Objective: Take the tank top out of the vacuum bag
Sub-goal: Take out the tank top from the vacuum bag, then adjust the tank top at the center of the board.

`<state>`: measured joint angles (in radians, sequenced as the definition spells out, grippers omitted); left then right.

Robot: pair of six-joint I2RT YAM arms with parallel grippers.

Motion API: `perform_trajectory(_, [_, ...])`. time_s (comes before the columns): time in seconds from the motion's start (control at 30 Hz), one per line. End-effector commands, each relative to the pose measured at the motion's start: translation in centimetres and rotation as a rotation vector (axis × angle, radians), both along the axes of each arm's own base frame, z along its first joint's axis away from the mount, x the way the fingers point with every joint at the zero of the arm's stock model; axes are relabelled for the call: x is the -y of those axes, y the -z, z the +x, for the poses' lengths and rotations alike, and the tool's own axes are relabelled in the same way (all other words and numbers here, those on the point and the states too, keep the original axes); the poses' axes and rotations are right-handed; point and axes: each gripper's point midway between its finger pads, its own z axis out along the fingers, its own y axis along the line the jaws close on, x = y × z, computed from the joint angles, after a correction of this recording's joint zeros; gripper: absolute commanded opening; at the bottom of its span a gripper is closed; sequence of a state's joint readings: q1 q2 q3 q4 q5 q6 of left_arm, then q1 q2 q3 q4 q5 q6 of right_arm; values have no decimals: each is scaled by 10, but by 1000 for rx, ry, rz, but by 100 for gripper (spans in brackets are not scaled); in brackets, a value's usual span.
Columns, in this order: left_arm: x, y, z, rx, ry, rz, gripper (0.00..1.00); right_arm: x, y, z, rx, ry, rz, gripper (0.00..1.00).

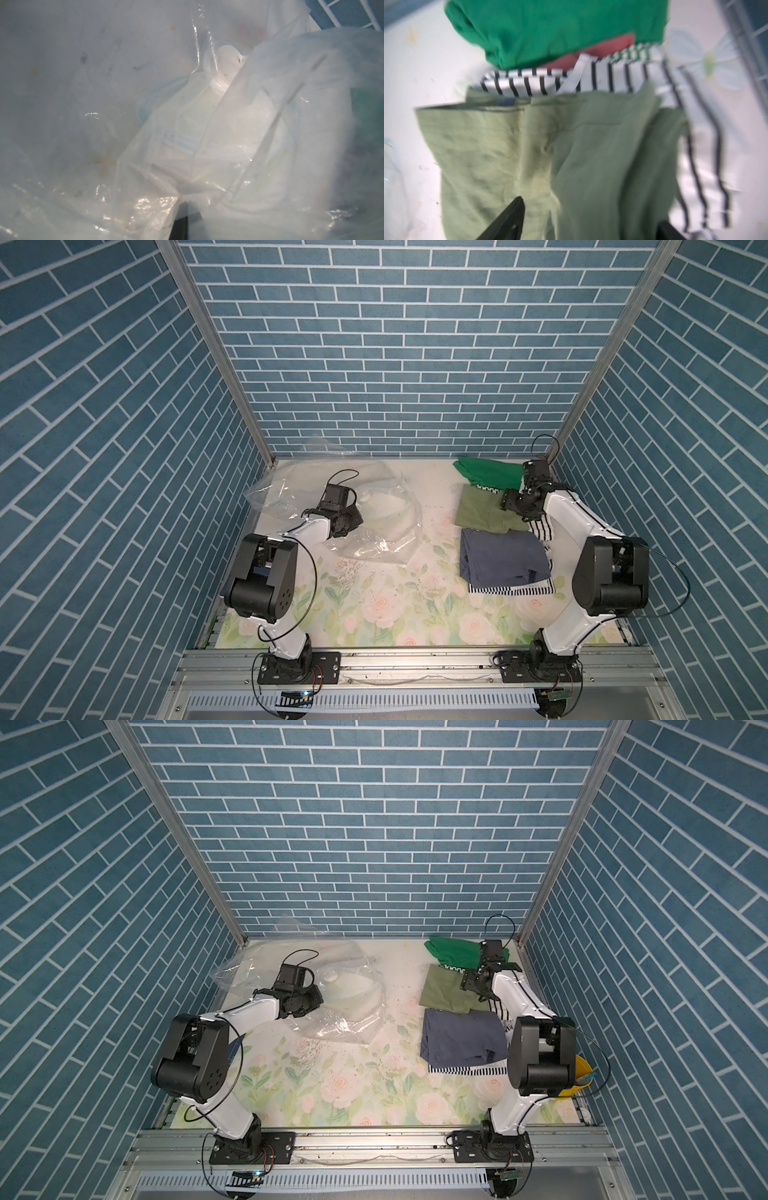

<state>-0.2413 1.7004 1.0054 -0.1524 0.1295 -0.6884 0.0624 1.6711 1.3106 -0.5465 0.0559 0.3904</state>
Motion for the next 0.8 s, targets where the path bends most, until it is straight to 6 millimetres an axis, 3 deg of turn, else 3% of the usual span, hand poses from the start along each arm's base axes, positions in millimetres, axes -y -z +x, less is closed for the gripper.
perform_trajectory(0.0, [0,-9,2,17,-22,22,0,16,-24,-1,83,83,-42,78])
perform_trajectory(0.13, [5,-9,5,26,-23,36,0,26,-32,-4,134,116,-81,76])
perform_trajectory(0.23, [10,-8,4,23,-13,35,0,34,-25,-13,136,173,-61,75])
perform_trajectory(0.4, [15,-11,4,26,-7,40,0,51,-1,-37,176,314,237,74])
perform_trajectory(0.57, [19,-13,6,30,0,29,0,53,16,-51,242,358,482,69])
perform_trajectory(0.77, [22,-12,5,18,20,34,0,52,9,-52,290,373,547,65])
